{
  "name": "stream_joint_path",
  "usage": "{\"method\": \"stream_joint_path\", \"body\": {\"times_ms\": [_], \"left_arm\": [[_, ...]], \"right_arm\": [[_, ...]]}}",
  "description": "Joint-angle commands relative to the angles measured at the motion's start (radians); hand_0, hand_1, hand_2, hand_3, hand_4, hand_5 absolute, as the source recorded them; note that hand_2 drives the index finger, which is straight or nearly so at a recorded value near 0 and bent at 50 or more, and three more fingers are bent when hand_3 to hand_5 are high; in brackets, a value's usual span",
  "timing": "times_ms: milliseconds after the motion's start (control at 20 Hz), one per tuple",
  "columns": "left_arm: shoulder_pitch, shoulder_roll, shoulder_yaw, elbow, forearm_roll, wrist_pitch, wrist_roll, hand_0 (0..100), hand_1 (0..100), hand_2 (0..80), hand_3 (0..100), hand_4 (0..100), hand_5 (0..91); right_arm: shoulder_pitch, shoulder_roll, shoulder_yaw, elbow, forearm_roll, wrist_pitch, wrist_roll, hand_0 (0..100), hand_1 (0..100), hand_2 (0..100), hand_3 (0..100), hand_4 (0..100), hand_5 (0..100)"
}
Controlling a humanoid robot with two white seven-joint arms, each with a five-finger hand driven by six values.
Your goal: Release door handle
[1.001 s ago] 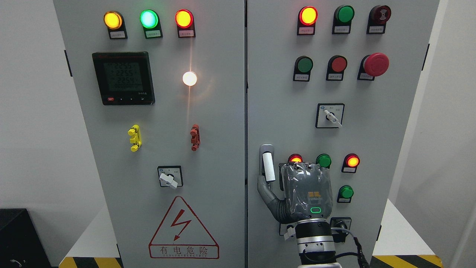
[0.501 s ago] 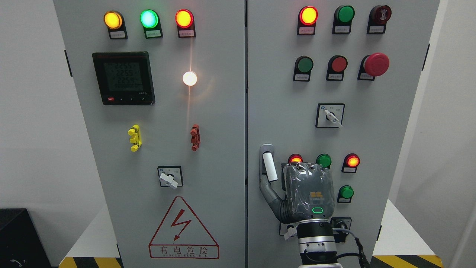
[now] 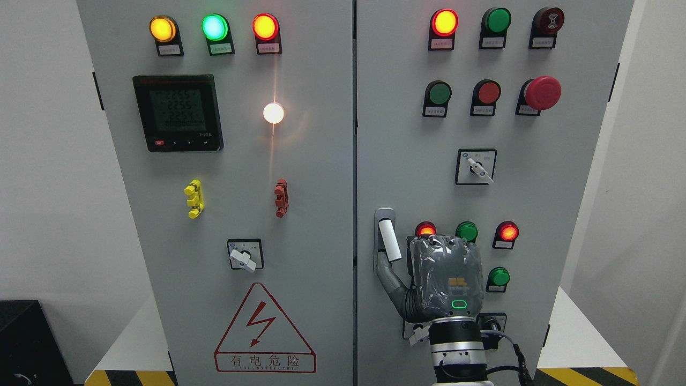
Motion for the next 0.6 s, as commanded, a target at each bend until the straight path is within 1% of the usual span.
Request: {"method": "stream_joint_path", "body": {"times_ms": [0, 551], "left_arm": [[-0.026, 0.000, 0.000, 0.029, 0.000, 0.000, 0.000, 12, 56, 0.0, 0, 0, 0.0], [-0.026, 0.000, 0.000, 0.029, 0.000, 0.000, 0.000, 12, 56, 0.0, 0, 0, 0.0]], "right_arm": [[0.001, 0.000, -0.004, -0.004, 0.000, 0.001, 0.000, 51, 35, 92, 100, 100, 100], [0.001, 0.000, -0.010, -0.006, 0.000, 0.001, 0.000, 51, 35, 92, 100, 100, 100]]}}
